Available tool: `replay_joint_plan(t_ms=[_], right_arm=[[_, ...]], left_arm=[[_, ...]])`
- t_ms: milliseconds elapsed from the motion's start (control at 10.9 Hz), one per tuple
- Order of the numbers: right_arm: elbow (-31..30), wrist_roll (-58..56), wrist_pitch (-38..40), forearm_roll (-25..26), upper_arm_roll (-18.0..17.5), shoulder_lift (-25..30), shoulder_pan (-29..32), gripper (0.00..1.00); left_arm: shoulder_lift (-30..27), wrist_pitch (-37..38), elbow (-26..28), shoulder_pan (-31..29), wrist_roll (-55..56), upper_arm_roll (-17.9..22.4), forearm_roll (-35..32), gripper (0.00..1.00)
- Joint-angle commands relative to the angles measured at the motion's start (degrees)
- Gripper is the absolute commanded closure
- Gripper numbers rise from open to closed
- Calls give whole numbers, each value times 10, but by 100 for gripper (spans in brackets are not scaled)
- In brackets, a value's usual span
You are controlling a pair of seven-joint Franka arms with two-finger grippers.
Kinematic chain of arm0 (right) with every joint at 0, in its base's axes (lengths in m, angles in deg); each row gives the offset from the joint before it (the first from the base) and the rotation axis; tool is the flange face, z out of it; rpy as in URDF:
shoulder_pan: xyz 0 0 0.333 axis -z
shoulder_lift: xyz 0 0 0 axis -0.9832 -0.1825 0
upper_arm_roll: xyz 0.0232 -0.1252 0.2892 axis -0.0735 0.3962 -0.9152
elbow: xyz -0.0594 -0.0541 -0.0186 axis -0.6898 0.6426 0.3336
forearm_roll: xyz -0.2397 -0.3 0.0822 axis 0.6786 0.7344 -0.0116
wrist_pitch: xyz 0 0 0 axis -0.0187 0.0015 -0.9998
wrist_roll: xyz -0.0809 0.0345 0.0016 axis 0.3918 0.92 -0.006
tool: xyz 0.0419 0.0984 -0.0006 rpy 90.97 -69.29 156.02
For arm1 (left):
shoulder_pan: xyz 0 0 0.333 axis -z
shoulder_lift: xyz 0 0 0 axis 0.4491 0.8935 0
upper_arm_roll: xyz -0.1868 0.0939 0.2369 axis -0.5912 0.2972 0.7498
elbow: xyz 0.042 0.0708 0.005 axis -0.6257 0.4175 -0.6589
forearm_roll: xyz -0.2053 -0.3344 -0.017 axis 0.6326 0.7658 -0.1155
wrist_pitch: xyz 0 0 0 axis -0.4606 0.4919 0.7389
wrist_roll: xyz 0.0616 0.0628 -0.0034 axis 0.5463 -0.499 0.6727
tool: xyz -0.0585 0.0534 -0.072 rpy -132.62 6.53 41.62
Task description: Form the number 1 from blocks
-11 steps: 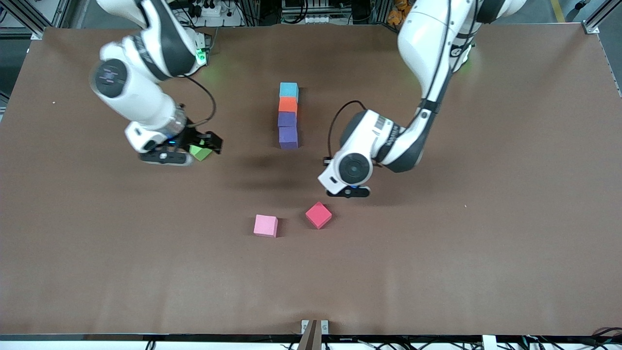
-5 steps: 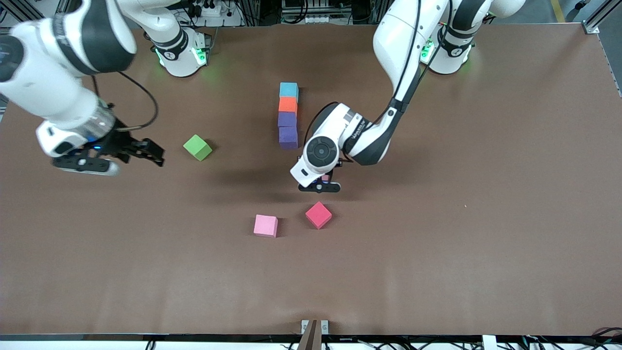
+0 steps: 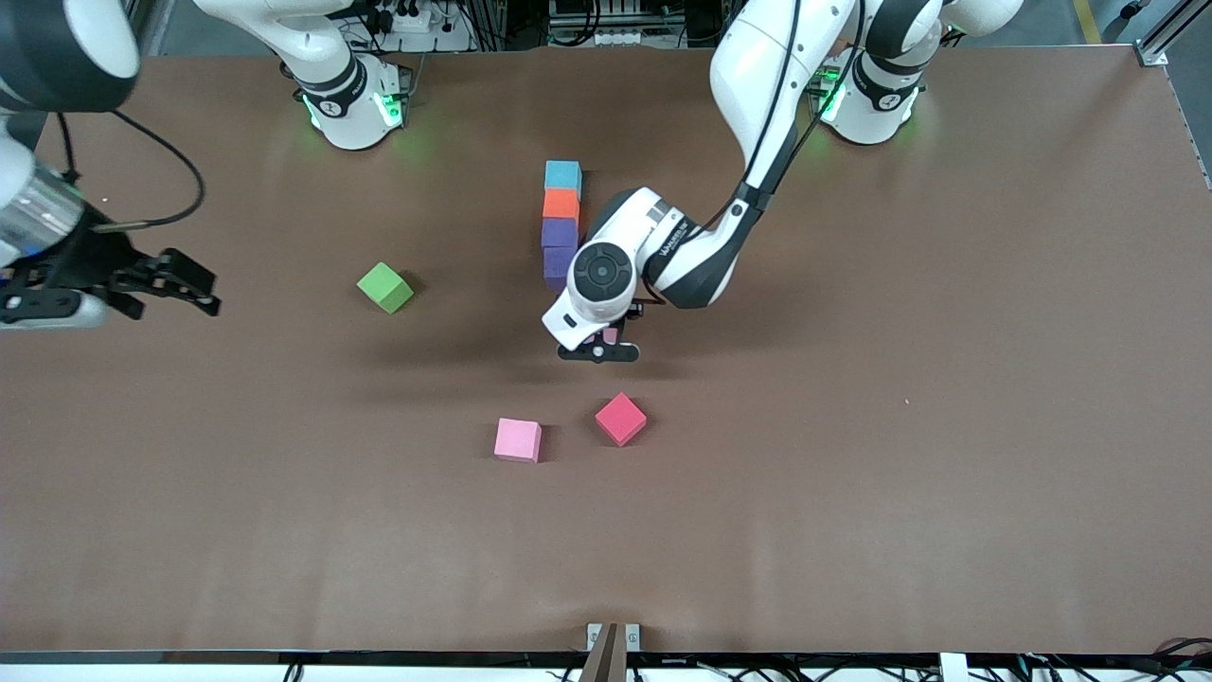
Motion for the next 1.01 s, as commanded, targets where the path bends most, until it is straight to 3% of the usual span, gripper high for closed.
replay_joint_plan(t_ms=[0, 184, 921], right_arm=[[47, -2, 65, 6, 13, -12, 4, 0], [57, 4, 86, 5, 32, -13, 6, 0], [51, 4, 80, 5, 33, -20, 9, 0]], left_arm=[[8, -1, -16, 2, 32, -9, 19, 100], [8, -1, -15, 1, 43, -10, 48, 100], [10, -18, -15, 4, 75, -16, 67, 100]])
